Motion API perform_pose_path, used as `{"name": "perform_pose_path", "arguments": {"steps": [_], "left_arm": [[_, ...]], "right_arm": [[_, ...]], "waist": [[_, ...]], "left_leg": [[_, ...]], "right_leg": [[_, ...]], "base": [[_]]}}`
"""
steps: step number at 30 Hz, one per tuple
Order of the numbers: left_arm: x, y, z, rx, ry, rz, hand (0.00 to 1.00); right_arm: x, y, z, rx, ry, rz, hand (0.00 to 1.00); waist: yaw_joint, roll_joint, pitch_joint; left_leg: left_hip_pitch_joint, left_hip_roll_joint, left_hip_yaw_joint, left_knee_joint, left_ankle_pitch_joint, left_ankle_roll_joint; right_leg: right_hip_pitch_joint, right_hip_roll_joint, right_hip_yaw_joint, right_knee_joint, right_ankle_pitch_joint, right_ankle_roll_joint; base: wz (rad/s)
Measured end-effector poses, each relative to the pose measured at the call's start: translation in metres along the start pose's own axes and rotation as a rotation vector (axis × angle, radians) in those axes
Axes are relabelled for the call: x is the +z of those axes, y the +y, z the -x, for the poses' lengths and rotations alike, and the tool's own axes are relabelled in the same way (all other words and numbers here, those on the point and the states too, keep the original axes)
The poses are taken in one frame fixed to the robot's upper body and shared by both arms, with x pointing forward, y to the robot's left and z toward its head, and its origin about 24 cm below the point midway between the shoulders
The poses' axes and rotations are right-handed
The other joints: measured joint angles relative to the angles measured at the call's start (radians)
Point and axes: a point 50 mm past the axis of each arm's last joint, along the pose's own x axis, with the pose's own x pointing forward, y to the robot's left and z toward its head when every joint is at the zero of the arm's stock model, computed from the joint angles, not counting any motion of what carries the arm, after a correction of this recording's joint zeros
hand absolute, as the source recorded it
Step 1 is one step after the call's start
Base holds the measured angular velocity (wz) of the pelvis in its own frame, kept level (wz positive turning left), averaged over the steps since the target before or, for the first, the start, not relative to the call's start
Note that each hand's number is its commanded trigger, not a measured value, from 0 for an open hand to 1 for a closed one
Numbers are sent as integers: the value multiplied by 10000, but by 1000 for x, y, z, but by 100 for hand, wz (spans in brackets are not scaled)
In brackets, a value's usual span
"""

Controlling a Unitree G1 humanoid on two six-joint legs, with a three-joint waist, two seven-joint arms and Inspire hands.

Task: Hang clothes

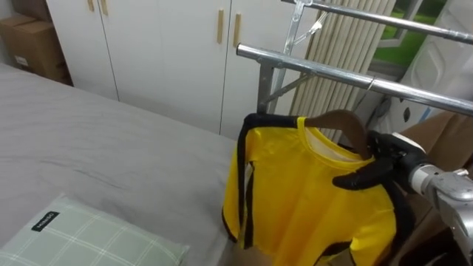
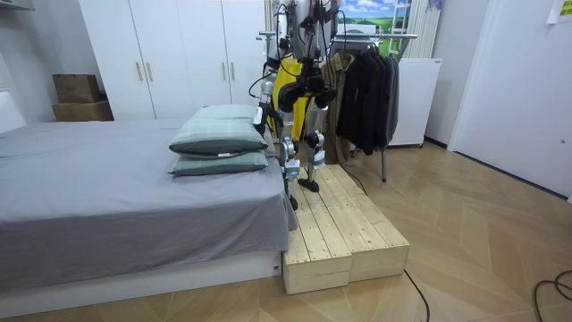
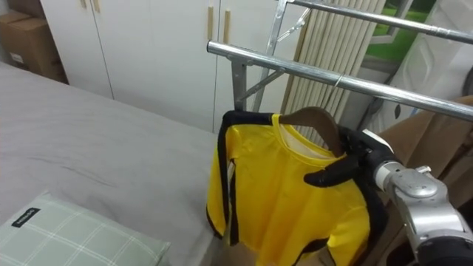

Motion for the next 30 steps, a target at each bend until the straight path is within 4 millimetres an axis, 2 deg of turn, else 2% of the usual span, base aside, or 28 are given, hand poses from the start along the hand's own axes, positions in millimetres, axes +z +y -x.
{"name": "perform_pose_path", "arguments": {"steps": [16, 21, 30], "left_arm": [[0, -1, 0, -51, -40, -27, 0], [0, -1, 0, -64, -13, -21, 0], [0, -1, 0, -67, 0, -49, 0]], "right_arm": [[9, -9, 1, -1398, -568, -199, 0], [13, -10, 2, -1679, -1037, -1358, 0], [1, -10, 4, -2034, -801, -1987, 0]], "waist": [[-14, 58, 39], [-162, 64, 42], [-228, 52, 48]], "left_leg": [[-95, 0, 6, 1, -6, -4], [-165, -2, 1, 21, -1, 4], [-133, -12, -49, 30, -5, 7]], "right_leg": [[-116, 5, -3, -7, -4, 2], [-149, 3, 31, -26, 0, 9], [-99, -9, 1, -33, -20, 35]], "base": [[0], [0], [1]]}}
